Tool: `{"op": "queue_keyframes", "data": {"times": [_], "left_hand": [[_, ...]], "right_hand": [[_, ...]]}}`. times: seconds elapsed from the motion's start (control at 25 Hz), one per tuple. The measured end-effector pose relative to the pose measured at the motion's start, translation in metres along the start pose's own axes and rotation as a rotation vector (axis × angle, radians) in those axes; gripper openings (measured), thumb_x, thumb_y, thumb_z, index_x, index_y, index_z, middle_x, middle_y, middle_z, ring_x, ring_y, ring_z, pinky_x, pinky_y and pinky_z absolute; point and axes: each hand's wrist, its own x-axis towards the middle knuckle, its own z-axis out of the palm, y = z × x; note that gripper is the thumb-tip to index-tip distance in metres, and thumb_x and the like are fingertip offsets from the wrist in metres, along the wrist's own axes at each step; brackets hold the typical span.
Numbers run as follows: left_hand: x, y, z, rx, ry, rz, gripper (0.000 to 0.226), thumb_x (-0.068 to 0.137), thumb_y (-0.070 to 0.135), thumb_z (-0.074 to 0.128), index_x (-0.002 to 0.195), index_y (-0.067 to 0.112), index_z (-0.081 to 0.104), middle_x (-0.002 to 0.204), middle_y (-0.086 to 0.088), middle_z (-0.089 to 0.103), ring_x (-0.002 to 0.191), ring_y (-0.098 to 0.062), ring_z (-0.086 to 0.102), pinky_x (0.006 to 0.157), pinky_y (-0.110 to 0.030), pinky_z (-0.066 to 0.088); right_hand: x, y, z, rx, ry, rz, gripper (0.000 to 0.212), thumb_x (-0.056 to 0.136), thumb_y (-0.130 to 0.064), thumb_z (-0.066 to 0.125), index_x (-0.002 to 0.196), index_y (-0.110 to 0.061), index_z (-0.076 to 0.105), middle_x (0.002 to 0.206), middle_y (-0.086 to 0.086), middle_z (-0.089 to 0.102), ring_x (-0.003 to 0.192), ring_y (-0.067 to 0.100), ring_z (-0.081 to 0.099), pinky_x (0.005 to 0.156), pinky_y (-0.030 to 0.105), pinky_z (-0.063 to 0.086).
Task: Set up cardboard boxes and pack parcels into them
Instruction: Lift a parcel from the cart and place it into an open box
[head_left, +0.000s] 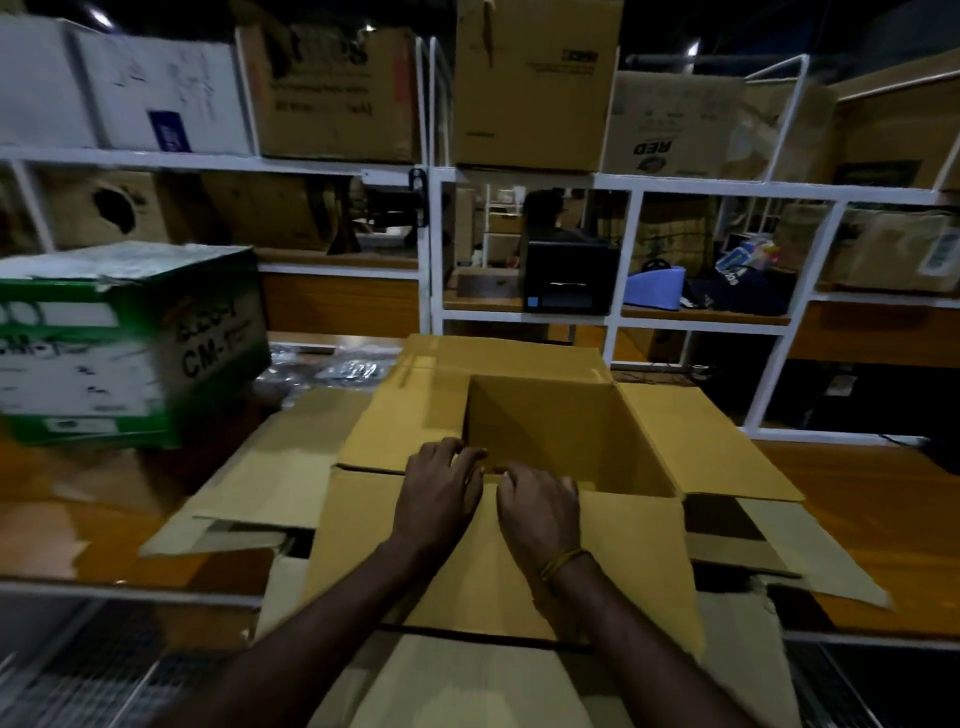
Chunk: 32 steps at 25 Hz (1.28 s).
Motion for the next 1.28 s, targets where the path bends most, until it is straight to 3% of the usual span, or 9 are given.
{"op": "queue_keyframes", "data": {"times": [0.2,0.36,0.56,0.64,0.76,0.88,0.96,1.08,1.28], "left_hand": [[-0.021,-0.036,-0.017,0.058,0.027,0.062,0.028,0.089,0.022,0.070,0.117,0.019,0.065,0.114,-0.006,0.058,0.100,-0.025,0.055,0.082,-0.037,0.045],[-0.030,-0.053,-0.027,0.058,0.060,0.076,0.027,0.091,0.024,0.068,0.117,0.018,0.063,0.117,-0.009,0.055,0.094,-0.025,0.055,0.075,-0.038,0.052],[-0.038,-0.070,-0.033,0.011,0.075,0.122,0.034,0.100,0.028,0.050,0.128,0.015,0.063,0.122,-0.010,0.060,0.104,-0.024,0.058,0.083,-0.037,0.052],[-0.040,-0.079,-0.035,0.023,0.078,0.118,0.038,0.099,0.027,0.050,0.134,0.013,0.061,0.127,-0.012,0.060,0.112,-0.025,0.057,0.089,-0.038,0.052],[-0.038,-0.092,-0.042,0.088,0.056,0.115,0.048,0.099,0.025,0.048,0.144,0.011,0.051,0.140,-0.013,0.054,0.127,-0.025,0.052,0.108,-0.046,0.044],[-0.038,-0.098,-0.052,0.190,-0.020,0.056,0.057,0.100,0.030,0.042,0.153,0.009,0.036,0.158,-0.011,0.034,0.148,-0.022,0.030,0.122,-0.050,0.020],[-0.038,-0.100,-0.056,0.251,-0.071,-0.059,0.062,0.101,0.039,0.037,0.155,0.009,0.029,0.164,-0.011,0.022,0.153,-0.022,0.015,0.123,-0.050,0.010],[-0.039,-0.105,-0.057,0.306,-0.151,-0.239,0.069,0.100,0.054,0.033,0.154,0.012,0.032,0.163,-0.015,0.023,0.153,-0.030,0.011,0.123,-0.051,0.004],[-0.040,-0.107,-0.060,0.210,-0.179,-0.378,0.065,0.096,0.064,0.030,0.147,0.024,0.040,0.153,-0.011,0.038,0.139,-0.028,0.035,0.118,-0.045,0.024]], "right_hand": [[0.014,-0.030,0.009,0.057,-0.159,-0.032,0.036,0.099,-0.021,0.039,0.122,-0.031,0.065,0.123,-0.003,0.068,0.114,0.020,0.060,0.097,0.038,0.036],[0.019,-0.045,0.020,0.109,-0.129,0.005,0.035,0.098,-0.016,0.043,0.123,-0.025,0.066,0.121,0.001,0.069,0.111,0.023,0.062,0.097,0.035,0.042],[0.012,-0.058,0.037,0.404,0.090,-0.040,0.059,0.098,-0.005,0.049,0.150,-0.028,0.038,0.127,0.004,0.065,0.102,0.016,0.062,0.078,0.027,0.056],[0.012,-0.067,0.043,0.435,0.138,-0.125,0.070,0.099,-0.006,0.050,0.155,-0.035,0.021,0.123,0.007,0.065,0.087,0.010,0.058,0.063,0.012,0.044],[0.022,-0.083,0.052,0.431,0.113,-0.221,0.081,0.100,-0.013,0.050,0.154,-0.042,-0.004,0.126,0.008,0.062,0.075,0.001,0.051,0.058,0.009,0.036],[0.034,-0.097,0.057,0.388,-0.005,-0.320,0.086,0.099,-0.009,0.051,0.155,-0.041,-0.006,0.158,-0.001,0.033,0.119,0.017,0.056,0.072,0.022,0.052],[0.044,-0.106,0.061,0.226,-0.110,-0.410,0.088,0.097,-0.004,0.050,0.155,-0.044,-0.002,0.166,-0.012,-0.002,0.150,0.021,0.022,0.092,0.033,0.054],[0.063,-0.119,0.064,0.079,-0.299,-0.414,0.074,0.098,-0.007,0.050,0.154,-0.045,0.018,0.166,-0.008,-0.007,0.153,0.025,0.004,0.116,0.047,0.034],[0.082,-0.132,0.064,0.032,-0.481,-0.435,0.064,0.097,-0.005,0.050,0.150,-0.039,0.035,0.167,0.000,0.002,0.152,0.027,0.008,0.120,0.042,0.027]]}}
